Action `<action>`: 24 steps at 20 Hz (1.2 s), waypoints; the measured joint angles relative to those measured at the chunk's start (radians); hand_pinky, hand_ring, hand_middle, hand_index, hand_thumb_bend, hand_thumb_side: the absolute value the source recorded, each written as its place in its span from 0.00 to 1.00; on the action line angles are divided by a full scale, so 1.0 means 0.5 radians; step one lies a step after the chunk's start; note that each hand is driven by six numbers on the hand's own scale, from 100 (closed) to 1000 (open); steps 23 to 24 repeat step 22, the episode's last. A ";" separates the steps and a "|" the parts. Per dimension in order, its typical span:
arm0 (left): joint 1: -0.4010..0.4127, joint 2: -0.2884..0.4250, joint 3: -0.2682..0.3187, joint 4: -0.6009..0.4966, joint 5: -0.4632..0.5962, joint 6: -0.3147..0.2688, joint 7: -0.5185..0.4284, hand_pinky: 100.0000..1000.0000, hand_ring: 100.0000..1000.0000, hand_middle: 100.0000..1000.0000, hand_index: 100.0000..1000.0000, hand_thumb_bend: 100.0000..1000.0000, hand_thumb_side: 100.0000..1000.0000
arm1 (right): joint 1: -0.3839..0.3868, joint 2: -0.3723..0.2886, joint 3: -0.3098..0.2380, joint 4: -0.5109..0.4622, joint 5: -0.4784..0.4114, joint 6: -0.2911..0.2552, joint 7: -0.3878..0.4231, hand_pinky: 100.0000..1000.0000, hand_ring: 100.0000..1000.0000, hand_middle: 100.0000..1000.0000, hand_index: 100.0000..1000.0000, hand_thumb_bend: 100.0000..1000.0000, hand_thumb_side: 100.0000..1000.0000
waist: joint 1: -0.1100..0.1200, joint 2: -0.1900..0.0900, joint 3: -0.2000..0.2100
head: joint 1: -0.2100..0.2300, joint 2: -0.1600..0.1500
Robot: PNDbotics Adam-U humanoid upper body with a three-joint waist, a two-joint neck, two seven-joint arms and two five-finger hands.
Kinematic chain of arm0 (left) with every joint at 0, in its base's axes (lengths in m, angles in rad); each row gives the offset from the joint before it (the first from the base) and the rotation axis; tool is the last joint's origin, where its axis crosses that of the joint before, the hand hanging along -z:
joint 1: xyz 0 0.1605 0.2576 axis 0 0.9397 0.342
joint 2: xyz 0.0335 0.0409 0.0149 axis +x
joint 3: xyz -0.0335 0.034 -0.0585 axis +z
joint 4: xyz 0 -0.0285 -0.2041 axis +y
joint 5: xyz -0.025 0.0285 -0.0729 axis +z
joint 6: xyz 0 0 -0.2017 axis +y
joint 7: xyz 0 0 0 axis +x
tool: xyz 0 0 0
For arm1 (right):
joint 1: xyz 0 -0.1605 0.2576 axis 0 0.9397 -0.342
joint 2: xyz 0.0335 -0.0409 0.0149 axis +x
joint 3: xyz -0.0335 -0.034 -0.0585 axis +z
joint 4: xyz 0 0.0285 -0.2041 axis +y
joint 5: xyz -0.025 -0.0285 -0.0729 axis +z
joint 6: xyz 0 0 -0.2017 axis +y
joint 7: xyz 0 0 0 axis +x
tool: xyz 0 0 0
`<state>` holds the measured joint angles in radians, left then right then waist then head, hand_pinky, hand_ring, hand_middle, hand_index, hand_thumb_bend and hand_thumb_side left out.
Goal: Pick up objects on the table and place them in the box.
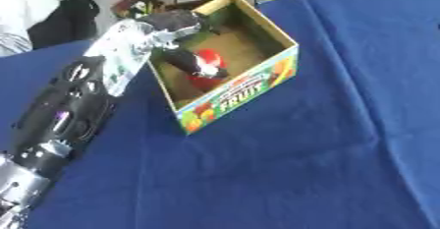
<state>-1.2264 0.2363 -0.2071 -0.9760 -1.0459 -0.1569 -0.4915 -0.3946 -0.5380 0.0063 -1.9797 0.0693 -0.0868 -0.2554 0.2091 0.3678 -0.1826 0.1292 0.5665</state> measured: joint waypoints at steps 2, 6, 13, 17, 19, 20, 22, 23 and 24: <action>0.007 0.003 0.012 -0.048 0.004 0.009 0.048 0.53 0.77 0.72 0.85 0.27 0.57 | 0.009 0.001 -0.001 0.000 0.000 0.001 -0.001 0.60 0.63 0.41 0.65 0.00 0.71 | 0.000 0.000 0.010 | -0.001 0.008; 0.037 0.047 0.044 -0.275 0.098 0.094 0.205 0.20 0.56 0.57 0.78 0.11 0.54 | 0.033 0.005 -0.011 0.000 0.000 0.007 -0.011 0.60 0.63 0.41 0.65 0.00 0.72 | -0.001 -0.009 0.035 | -0.012 0.034; 0.225 0.201 0.120 -0.916 0.536 0.439 0.603 0.07 0.44 0.47 0.70 0.02 0.59 | 0.051 0.005 -0.025 0.000 0.001 0.010 -0.031 0.60 0.63 0.41 0.65 0.00 0.72 | -0.031 -0.058 0.109 | -0.044 0.089; 0.380 0.300 0.166 -1.294 0.803 0.613 0.771 0.10 0.45 0.49 0.74 0.01 0.64 | 0.052 0.005 -0.030 0.000 0.001 0.011 -0.041 0.60 0.63 0.42 0.65 0.00 0.73 | -0.052 -0.085 0.150 | -0.057 0.120; 0.492 0.345 0.206 -1.473 0.933 0.689 0.873 0.13 0.47 0.50 0.75 0.02 0.69 | 0.052 0.005 -0.037 0.000 0.001 0.007 -0.046 0.60 0.63 0.42 0.65 0.00 0.74 | -0.071 -0.099 0.181 | -0.063 0.138; 0.556 0.368 0.232 -1.566 0.995 0.724 0.936 0.13 0.47 0.50 0.76 0.02 0.70 | 0.052 0.005 -0.038 0.000 0.001 0.005 -0.050 0.60 0.63 0.42 0.65 0.00 0.74 | -0.089 -0.106 0.193 | -0.066 0.150; 0.702 0.413 0.282 -1.736 1.092 0.785 1.068 0.17 0.49 0.53 0.78 0.08 0.81 | 0.050 0.005 -0.039 0.000 0.002 0.002 -0.061 0.61 0.63 0.42 0.65 0.00 0.75 | -0.122 -0.118 0.224 | -0.071 0.169; 0.702 0.413 0.282 -1.736 1.092 0.785 1.068 0.17 0.49 0.53 0.78 0.08 0.81 | 0.050 0.005 -0.039 0.000 0.002 0.002 -0.061 0.61 0.63 0.42 0.65 0.00 0.75 | -0.122 -0.118 0.224 | -0.071 0.169; 0.702 0.413 0.282 -1.736 1.092 0.785 1.068 0.17 0.49 0.53 0.78 0.08 0.81 | 0.050 0.005 -0.039 0.000 0.002 0.002 -0.061 0.61 0.63 0.42 0.65 0.00 0.75 | -0.122 -0.118 0.224 | -0.071 0.169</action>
